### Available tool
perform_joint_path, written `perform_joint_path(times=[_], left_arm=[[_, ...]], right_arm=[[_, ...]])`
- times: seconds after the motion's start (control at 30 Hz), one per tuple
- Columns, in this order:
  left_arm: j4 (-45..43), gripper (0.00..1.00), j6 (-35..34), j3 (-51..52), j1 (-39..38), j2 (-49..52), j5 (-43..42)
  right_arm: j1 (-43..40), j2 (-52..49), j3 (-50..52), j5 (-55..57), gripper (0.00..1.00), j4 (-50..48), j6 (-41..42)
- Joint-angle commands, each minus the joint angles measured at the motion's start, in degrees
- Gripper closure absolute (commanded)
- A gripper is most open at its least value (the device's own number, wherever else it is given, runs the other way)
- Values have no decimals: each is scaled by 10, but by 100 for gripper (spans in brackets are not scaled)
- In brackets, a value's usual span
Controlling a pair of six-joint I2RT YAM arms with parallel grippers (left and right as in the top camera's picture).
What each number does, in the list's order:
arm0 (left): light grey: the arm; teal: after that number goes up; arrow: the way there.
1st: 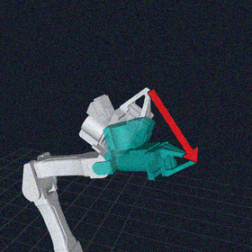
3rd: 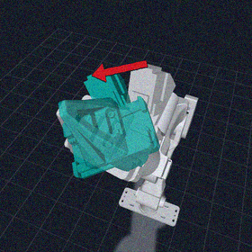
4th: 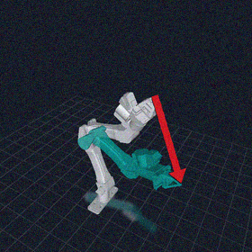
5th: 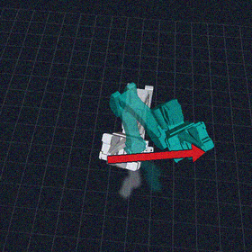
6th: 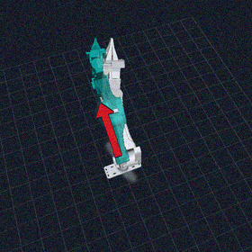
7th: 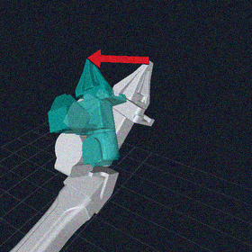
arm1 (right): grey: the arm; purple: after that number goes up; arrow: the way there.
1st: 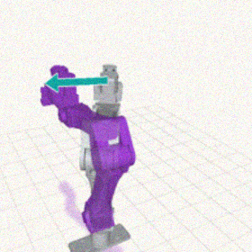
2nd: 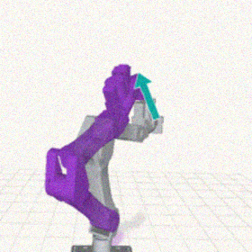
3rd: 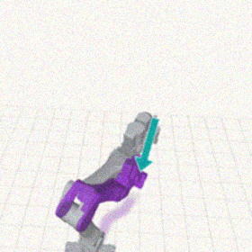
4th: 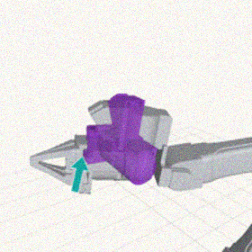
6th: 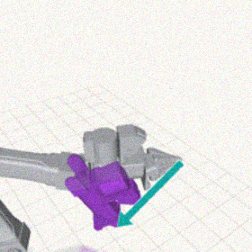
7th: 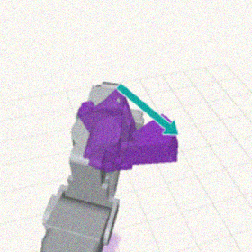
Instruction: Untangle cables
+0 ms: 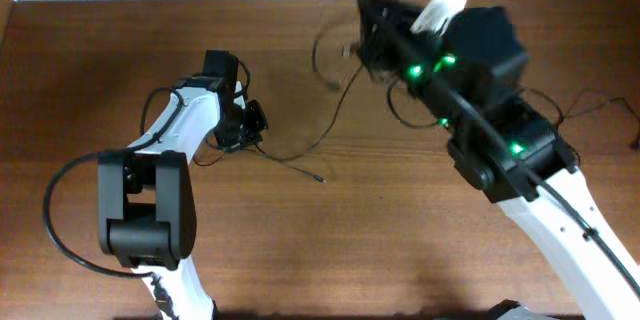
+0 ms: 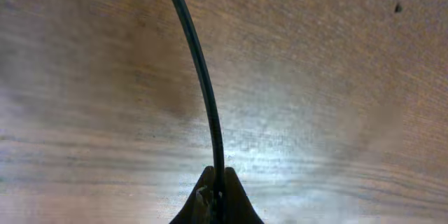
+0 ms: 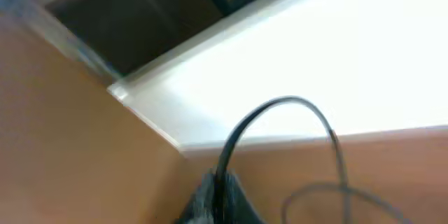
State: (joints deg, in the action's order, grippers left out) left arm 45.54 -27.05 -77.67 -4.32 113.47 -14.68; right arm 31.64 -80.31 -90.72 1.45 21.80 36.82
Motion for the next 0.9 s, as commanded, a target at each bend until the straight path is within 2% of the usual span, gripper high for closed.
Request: perform_joint_path(times=[0.0,0.07,0.17,0.33,0.87], left_arm=[[1,100,3,-3,3,1,1],[1,100,3,-3,3,1,1],[1,100,3,-3,3,1,1],[1,100,3,-3,3,1,1],[1,100,3,-3,3,1,2]], right_arm=[[-2,-28,1,-30,96,153,-80],[-2,-57,1,-78,96,231,-127],[-2,-125,1,-202,96,313,-248],[-2,-187,1,-330,96,333,-322],[-1,-194,30,-293,96,380,-321]])
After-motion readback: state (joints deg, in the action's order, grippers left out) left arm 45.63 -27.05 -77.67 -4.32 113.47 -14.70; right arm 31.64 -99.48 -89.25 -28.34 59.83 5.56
